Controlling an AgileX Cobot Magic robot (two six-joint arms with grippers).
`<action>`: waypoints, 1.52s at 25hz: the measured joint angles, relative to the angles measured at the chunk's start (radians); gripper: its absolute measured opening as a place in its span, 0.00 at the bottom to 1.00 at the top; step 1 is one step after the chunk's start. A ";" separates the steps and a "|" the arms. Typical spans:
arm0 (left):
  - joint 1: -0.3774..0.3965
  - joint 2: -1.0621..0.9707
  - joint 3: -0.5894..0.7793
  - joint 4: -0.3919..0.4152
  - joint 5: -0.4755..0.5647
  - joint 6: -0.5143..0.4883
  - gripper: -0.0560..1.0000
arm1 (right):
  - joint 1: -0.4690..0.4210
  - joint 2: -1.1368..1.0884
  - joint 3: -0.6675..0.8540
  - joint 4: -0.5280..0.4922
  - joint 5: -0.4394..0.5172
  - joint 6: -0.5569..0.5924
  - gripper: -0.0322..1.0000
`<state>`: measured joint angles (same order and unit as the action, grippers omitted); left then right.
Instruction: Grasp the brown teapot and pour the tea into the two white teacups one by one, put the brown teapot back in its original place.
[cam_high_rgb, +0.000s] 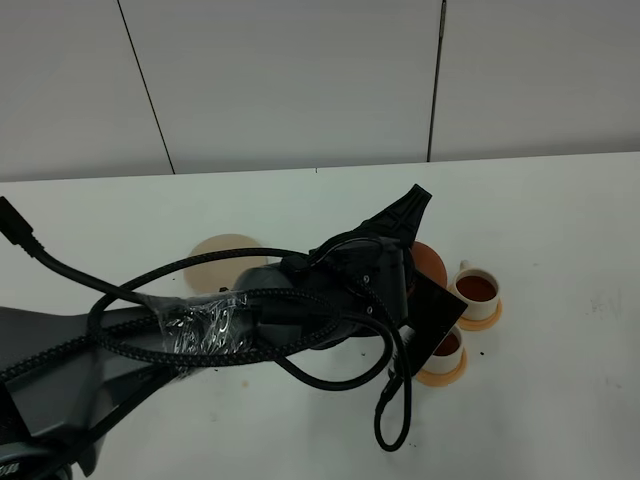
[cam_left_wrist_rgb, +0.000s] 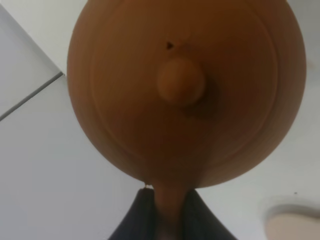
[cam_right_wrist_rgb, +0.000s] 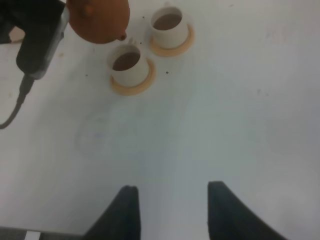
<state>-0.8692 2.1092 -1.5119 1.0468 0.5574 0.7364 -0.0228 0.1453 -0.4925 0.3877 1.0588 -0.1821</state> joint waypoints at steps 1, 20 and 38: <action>0.000 -0.001 0.000 -0.010 0.005 0.000 0.21 | 0.000 0.000 0.000 0.000 0.000 0.000 0.34; 0.141 -0.075 0.000 -0.472 0.178 0.003 0.21 | 0.000 0.000 0.000 0.000 0.000 0.000 0.34; 0.272 -0.072 0.000 -0.905 0.219 0.226 0.21 | 0.000 0.000 0.000 0.000 0.000 0.000 0.34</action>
<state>-0.5975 2.0371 -1.5119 0.1421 0.7762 0.9625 -0.0228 0.1453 -0.4925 0.3877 1.0588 -0.1821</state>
